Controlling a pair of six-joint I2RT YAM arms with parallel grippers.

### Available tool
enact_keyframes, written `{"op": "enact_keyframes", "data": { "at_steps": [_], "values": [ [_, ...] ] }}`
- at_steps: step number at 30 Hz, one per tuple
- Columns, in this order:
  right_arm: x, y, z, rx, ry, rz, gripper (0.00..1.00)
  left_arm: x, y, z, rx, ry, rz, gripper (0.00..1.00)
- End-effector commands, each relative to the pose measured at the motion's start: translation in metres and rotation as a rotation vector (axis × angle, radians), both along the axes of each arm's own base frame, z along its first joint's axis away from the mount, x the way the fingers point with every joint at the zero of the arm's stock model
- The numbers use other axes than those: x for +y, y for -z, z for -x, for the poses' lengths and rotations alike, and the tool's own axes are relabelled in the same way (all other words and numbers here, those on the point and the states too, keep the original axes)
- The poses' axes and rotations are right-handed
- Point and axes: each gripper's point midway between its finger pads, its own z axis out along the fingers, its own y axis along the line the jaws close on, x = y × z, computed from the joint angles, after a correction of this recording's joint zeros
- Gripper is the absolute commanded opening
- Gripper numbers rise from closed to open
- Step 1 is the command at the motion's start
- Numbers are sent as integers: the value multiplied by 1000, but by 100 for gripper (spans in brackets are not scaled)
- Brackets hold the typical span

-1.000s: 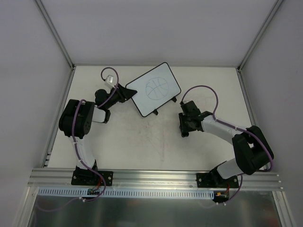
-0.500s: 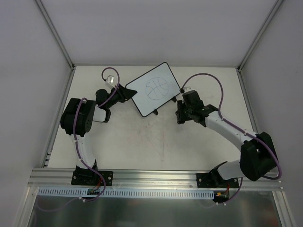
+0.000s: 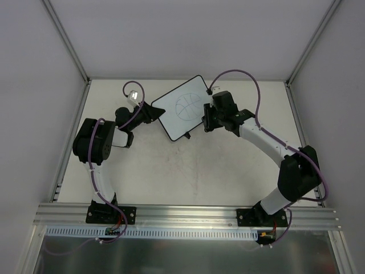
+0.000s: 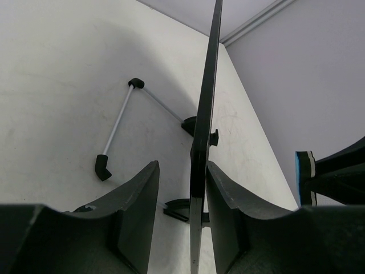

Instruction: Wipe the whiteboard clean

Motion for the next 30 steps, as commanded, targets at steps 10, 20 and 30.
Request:
{"op": "enact_keyframes", "data": {
  "at_steps": [10, 20, 30],
  "values": [
    [37, -36, -46, -139, -129, -7, 0, -8, -109, 11, -485, 50, 42, 24],
    [79, -49, -62, -205, -251, -7, 0, -9, -105, 12, -480, 53, 36, 1],
    [125, -42, -69, -358, -360, -76, 0, -8, -99, 13, -476, 51, 22, 0]
  ]
}}
